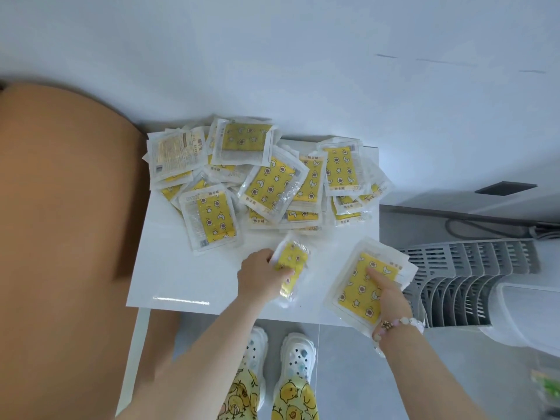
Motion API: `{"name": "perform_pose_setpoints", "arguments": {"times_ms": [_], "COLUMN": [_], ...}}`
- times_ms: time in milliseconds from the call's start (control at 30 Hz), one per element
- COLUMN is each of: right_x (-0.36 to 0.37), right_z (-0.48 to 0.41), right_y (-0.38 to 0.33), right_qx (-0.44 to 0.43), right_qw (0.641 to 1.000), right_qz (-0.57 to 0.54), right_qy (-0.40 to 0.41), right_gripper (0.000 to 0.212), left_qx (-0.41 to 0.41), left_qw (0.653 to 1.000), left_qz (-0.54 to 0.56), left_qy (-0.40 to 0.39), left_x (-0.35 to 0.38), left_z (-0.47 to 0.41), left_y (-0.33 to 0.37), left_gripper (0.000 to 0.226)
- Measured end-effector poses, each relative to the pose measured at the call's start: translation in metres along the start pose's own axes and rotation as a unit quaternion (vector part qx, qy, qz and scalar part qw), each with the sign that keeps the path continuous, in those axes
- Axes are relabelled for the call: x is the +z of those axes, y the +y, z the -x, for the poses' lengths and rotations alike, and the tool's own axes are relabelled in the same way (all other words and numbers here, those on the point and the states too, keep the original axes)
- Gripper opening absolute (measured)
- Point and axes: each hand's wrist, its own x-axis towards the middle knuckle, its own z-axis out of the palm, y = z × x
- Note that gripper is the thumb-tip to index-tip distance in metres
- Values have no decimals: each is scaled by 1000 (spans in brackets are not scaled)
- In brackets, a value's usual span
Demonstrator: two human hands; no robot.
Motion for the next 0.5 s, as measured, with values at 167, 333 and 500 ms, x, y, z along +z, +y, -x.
{"name": "perform_pose_setpoints", "arguments": {"times_ms": [167, 333, 500], "right_x": [21, 44, 38], "right_z": [3, 13, 3], "right_y": [-1, -6, -2], "right_qx": [3, -9, -38], "right_qw": [997, 985, 993], "right_qz": [-44, -77, 34], "right_qy": [-66, -151, -111], "right_gripper": [26, 62, 66], "left_qx": [55, 106, 169], "left_qw": [953, 986, 984], "left_qz": [291, 128, 44], "left_qy": [-69, 21, -31], "left_x": [-28, -7, -20], "left_z": [29, 29, 13], "left_y": [41, 56, 60], "left_gripper": [9, 34, 44]}}
